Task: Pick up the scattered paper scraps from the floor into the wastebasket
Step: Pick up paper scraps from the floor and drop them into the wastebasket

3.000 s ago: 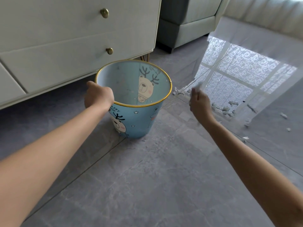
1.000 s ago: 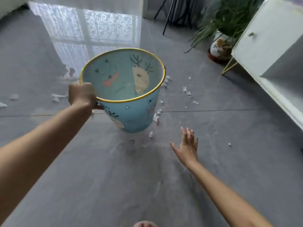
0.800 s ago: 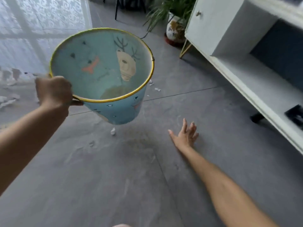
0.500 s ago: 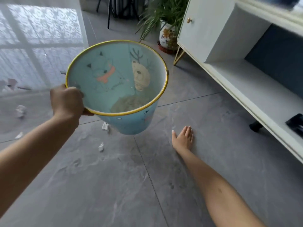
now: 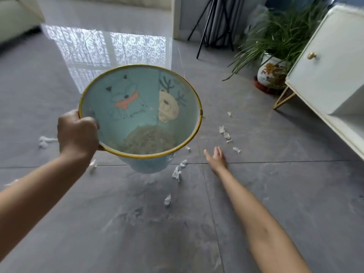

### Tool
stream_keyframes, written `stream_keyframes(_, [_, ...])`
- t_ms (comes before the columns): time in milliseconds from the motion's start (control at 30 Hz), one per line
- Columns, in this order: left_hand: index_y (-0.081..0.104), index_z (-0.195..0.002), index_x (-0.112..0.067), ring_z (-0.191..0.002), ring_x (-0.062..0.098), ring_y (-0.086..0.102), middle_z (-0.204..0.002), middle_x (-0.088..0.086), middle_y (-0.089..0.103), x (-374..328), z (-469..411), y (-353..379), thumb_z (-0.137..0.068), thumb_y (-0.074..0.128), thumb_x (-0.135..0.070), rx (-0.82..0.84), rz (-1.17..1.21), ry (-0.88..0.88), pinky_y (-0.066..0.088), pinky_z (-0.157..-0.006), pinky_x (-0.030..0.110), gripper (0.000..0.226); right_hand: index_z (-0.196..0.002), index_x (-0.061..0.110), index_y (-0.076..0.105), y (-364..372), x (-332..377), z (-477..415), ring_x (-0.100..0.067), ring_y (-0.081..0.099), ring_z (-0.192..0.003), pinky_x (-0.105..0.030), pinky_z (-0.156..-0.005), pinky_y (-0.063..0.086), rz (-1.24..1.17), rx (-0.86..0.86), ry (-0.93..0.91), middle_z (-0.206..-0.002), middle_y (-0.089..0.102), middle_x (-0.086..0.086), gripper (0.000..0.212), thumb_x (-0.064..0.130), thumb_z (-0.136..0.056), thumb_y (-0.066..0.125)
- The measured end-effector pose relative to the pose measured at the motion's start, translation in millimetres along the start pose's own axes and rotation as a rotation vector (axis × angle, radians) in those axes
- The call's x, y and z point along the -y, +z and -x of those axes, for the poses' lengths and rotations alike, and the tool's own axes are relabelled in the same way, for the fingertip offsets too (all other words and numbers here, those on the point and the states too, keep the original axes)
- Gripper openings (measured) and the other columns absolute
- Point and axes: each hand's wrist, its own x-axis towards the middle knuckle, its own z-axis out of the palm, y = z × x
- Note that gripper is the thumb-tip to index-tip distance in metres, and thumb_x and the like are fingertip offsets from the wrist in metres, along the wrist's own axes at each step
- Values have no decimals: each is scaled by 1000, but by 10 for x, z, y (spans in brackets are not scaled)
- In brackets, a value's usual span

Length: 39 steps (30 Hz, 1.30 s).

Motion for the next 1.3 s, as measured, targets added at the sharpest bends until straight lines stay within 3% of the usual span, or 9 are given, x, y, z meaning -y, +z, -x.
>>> stream_keyframes(67, [64,-61,-16,-73,40,62,-72,17,58,49,-43,-51,-52,47,-12,-16,-16,-33,55,-65,62,19,-143,4,30,148,64,43,-20,19,-143,-30,-114,17,-164,75,-164,-156,14,-8,58,31,-95,48])
stream_keyframes(167, [57,-61,-9,-59,35,56,-72,13,56,17,-53,-48,-59,46,-5,-9,10,-99,55,-41,40,11,-129,4,48,71,30,15,-22,27,-139,-31,-112,22,-272,-282,-252,-149,29,-11,39,13,-91,52])
stream_keyframes(300, [60,-81,-3,-52,24,52,-78,9,56,78,-78,104,-72,47,3,-30,35,-132,42,-26,21,18,-137,2,38,-314,-210,-376,-30,20,-141,-35,-113,16,-115,-522,77,-151,24,-20,54,20,-89,54])
stream_keyframes(400, [58,-75,-2,-54,30,53,-77,10,55,137,-110,169,-74,44,4,-21,45,-186,50,-31,36,15,-142,3,28,-376,-369,-536,-28,15,-143,-38,-116,7,72,-393,212,-154,18,-17,65,36,-91,51])
stream_keyframes(600, [56,-64,-10,-60,35,57,-70,10,56,243,-212,145,-71,46,2,-34,-4,-185,57,-46,42,17,-145,10,28,25,-18,-572,-20,17,-144,-34,-116,13,304,-102,-223,-156,19,-6,59,38,-95,43])
stream_keyframes(967, [57,-65,-6,-78,47,64,-76,17,61,338,-222,-63,-59,43,-10,-50,-44,-230,57,-67,57,16,-135,16,49,549,-29,787,-1,29,-135,-21,-114,21,191,393,-790,-144,37,12,40,26,-97,42])
stream_keyframes(1067, [56,-65,-9,-76,47,64,-74,14,60,334,-197,-103,-61,42,-10,-63,-47,-234,58,-65,55,14,-128,18,55,462,-50,1005,3,37,-129,-14,-108,28,27,424,-739,-138,44,13,42,31,-93,37])
stream_keyframes(1167, [57,-69,-10,-79,47,64,-81,17,61,329,-159,-126,-61,41,-10,-76,-55,-234,58,-67,55,18,-128,12,53,301,-117,965,-10,39,-130,-19,-109,28,-144,26,-462,-138,46,3,50,32,-89,29])
stream_keyframes(1300, [62,-78,-7,-83,47,64,-90,21,64,336,-119,-168,-61,40,-11,-79,-65,-226,58,-70,54,28,-143,6,30,356,-334,1188,-21,17,-144,-33,-118,9,100,-75,-185,-154,23,-10,78,53,-81,21])
